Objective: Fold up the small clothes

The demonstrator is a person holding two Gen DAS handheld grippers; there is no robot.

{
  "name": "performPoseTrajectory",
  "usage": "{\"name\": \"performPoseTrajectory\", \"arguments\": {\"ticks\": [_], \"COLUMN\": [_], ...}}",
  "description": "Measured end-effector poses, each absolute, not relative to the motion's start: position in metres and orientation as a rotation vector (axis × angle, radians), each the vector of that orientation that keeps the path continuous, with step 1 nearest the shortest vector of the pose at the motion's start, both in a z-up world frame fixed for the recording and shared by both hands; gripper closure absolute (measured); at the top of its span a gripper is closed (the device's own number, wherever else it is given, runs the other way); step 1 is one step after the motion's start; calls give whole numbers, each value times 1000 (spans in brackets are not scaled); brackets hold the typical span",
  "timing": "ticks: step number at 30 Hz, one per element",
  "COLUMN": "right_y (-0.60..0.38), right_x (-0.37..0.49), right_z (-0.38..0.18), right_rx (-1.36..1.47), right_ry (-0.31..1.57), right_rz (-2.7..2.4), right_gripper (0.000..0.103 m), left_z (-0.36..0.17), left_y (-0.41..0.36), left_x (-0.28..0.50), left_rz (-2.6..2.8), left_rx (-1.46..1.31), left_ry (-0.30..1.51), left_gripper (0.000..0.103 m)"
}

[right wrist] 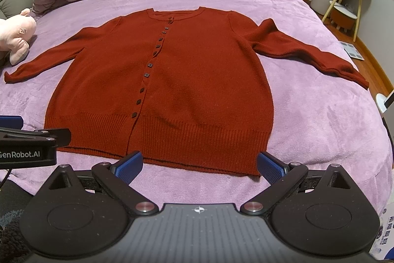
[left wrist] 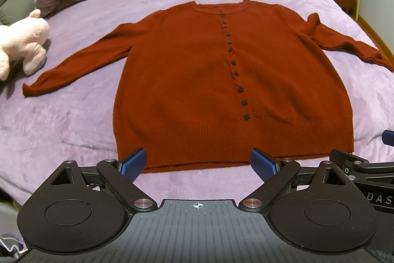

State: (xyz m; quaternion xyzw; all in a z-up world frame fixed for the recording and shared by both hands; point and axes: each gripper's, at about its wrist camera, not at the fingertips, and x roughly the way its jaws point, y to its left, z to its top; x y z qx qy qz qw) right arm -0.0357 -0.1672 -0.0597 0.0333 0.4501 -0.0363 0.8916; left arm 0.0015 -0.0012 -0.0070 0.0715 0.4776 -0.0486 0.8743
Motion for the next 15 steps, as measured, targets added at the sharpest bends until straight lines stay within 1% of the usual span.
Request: {"name": "performPoseTrajectory", "arguments": {"ticks": [15], "right_y": [-167], "right_x": [-35], "right_z": [-59], "right_rx": [68], "right_ry": [936], "right_rz": [-75], "right_gripper": [4], "left_z": [-9], "left_y": [-1], "left_x": [3], "left_rz": [-102], "left_rx": [145], "left_ry": [1010], "left_gripper": [8]}}
